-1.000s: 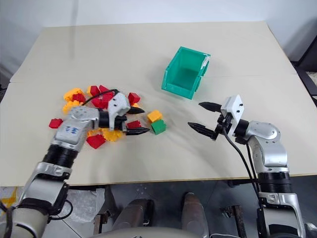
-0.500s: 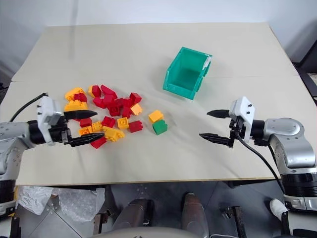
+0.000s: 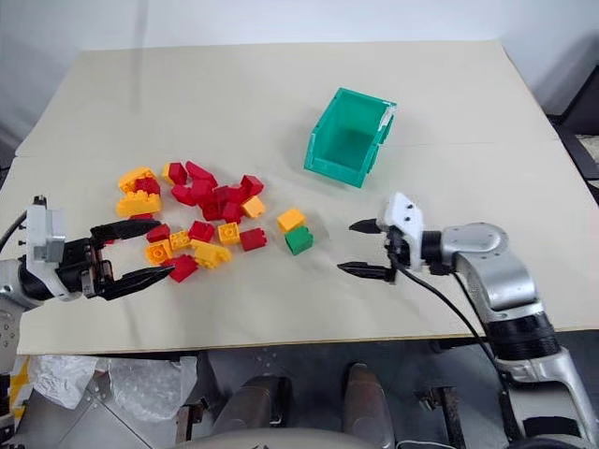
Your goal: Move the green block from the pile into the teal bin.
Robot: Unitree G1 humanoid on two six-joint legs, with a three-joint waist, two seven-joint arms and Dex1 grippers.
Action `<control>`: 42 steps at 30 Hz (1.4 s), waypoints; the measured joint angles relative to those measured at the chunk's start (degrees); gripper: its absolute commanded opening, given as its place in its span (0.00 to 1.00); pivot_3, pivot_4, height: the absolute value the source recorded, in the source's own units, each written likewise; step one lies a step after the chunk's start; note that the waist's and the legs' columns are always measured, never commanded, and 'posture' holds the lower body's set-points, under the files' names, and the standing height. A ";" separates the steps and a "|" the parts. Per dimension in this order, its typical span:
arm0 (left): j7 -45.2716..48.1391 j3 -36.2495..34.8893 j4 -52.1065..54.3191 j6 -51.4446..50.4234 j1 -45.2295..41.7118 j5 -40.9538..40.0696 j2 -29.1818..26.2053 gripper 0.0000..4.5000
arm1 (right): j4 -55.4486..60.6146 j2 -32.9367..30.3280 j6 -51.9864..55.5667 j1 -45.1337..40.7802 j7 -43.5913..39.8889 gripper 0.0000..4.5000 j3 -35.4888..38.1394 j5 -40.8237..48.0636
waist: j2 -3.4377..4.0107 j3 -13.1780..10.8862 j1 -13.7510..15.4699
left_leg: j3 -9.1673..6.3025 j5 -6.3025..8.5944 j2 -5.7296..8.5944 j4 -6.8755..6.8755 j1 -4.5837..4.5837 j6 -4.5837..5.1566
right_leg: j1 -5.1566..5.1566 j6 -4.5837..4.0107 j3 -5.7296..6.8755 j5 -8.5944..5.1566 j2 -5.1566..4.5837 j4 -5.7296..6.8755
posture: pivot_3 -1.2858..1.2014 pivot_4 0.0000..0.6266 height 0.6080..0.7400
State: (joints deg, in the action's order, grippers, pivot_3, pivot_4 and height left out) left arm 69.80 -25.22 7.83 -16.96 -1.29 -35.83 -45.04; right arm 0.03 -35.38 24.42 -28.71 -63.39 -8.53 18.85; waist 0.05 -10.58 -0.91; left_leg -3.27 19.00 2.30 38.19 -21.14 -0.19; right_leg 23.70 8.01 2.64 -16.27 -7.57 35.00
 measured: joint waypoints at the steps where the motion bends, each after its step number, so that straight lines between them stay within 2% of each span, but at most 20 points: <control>1: 0.86 -0.27 0.32 0.74 1.25 -0.25 0.48 1.00 | -1.42 2.27 -0.24 -1.01 0.89 1.00 -1.49 -0.92 | 0.00 0.00 -0.15 | -0.01 0.00 -0.01 0.00 -0.02 -0.01 | 0.03 -0.02 0.03 0.01 0.00 -0.01 | 0.52 0.24 1.00; 4: 1.23 -1.70 0.50 1.66 3.66 -0.86 1.00 1.00 | -7.27 7.69 -1.09 -3.38 2.79 1.00 -5.19 -3.49 | 0.01 -0.01 -0.27 | -0.06 0.00 0.00 0.01 -0.06 -0.03 | 0.05 -0.03 0.07 0.00 0.00 0.03 | 0.52 0.24 1.00; 12: -1.05 -2.51 2.59 2.73 4.32 -0.98 2.39 1.00 | -18.38 15.35 -6.01 -9.79 5.49 1.00 -6.88 -8.21 | -0.01 0.01 -0.51 | -0.06 0.00 0.00 0.01 -0.04 -0.02 | 0.02 0.00 0.06 0.03 0.04 0.08 | 0.52 0.24 1.00; 16: -2.35 -2.51 2.96 2.87 4.28 -0.97 2.99 1.00 | -19.91 17.35 -6.99 -10.41 6.41 0.81 -6.85 -8.81 | -0.01 0.01 -0.74 | -0.05 0.00 0.00 -0.01 -0.03 -0.02 | 0.04 0.00 0.05 0.03 0.04 0.09 | 0.52 0.24 1.00; 19: -3.09 -2.28 2.96 3.04 4.06 -0.97 3.41 1.00 | -18.43 17.15 -6.62 -9.82 6.51 0.59 -6.76 -8.77 | -0.01 0.01 -0.71 | -0.05 0.00 0.00 -0.02 -0.05 -0.02 | 0.06 0.00 0.05 0.03 0.04 0.08 | 0.52 0.24 1.00; 20: -3.25 -2.24 2.96 3.11 3.93 -0.97 3.40 1.00 | -17.48 16.97 -6.50 -9.61 6.52 0.55 -6.72 -8.71 | 0.00 0.01 -0.69 | -0.05 0.00 0.01 -0.02 -0.05 -0.02 | 0.06 0.00 0.05 0.03 0.04 0.09 | 0.52 0.24 1.00; 27: -4.51 0.13 2.58 3.37 0.57 -0.75 3.65 1.00 | -7.86 13.34 -1.62 -9.16 7.05 0.54 -3.29 -6.62 | 0.00 0.00 -0.44 | -0.05 0.00 0.02 0.00 -0.06 -0.01 | 0.05 0.00 0.05 0.03 0.03 0.09 | 0.52 0.24 1.00; 30: -6.72 2.34 2.08 4.07 -3.28 0.30 5.02 1.00 | -6.81 12.53 -0.55 -12.38 9.35 0.54 0.19 -5.90 | 0.00 0.00 -0.41 | -0.03 0.00 0.04 0.02 -0.06 -0.02 | 0.04 0.01 0.03 0.04 0.02 0.10 | 0.52 0.24 1.00; 32: -8.88 4.24 0.70 4.55 -6.19 1.17 6.72 1.00 | -10.63 12.90 -2.35 -17.38 12.93 0.54 2.45 -6.64 | 0.00 0.00 -0.54 | -0.01 -0.01 0.04 0.02 -0.03 -0.03 | 0.06 0.00 0.03 0.04 0.05 0.17 | 0.52 0.24 1.00; 35: -10.37 7.51 -1.97 5.59 -9.83 2.80 8.96 1.00 | -22.46 13.92 -7.98 -26.05 18.54 0.54 4.56 -9.39 | 0.00 0.00 -0.90 | 0.08 -0.02 0.04 -0.02 -0.01 -0.05 | 0.15 -0.01 0.00 0.03 0.11 0.26 | 0.52 0.24 1.00; 41: -12.14 11.50 -8.01 7.62 -16.55 6.29 10.51 1.00 | -49.50 17.40 -20.69 -36.40 25.69 0.54 3.75 -16.17 | -0.01 0.01 -1.32 | 0.17 -0.02 0.03 -0.06 -0.11 -0.07 | 0.30 -0.04 0.00 0.01 0.10 0.32 | 0.52 0.24 1.00; 42: -12.91 11.80 -9.00 7.84 -17.64 7.12 10.51 1.00 | -52.89 17.60 -22.29 -37.70 26.55 0.62 3.18 -17.52 | -0.01 0.01 -1.47 | 0.17 -0.02 0.04 -0.05 -0.10 -0.07 | 0.31 -0.04 0.00 0.01 0.08 0.36 | 0.52 0.24 1.00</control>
State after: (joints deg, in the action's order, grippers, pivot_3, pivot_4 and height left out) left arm 56.90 -13.42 -1.17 -9.12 -18.93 -28.71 -34.53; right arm -52.86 -17.78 2.13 -66.42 -36.84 -5.34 1.33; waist 0.04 -10.57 -2.39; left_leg -3.10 18.98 2.33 38.13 -21.25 -0.26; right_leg 24.01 7.97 2.64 -16.26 -7.48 35.36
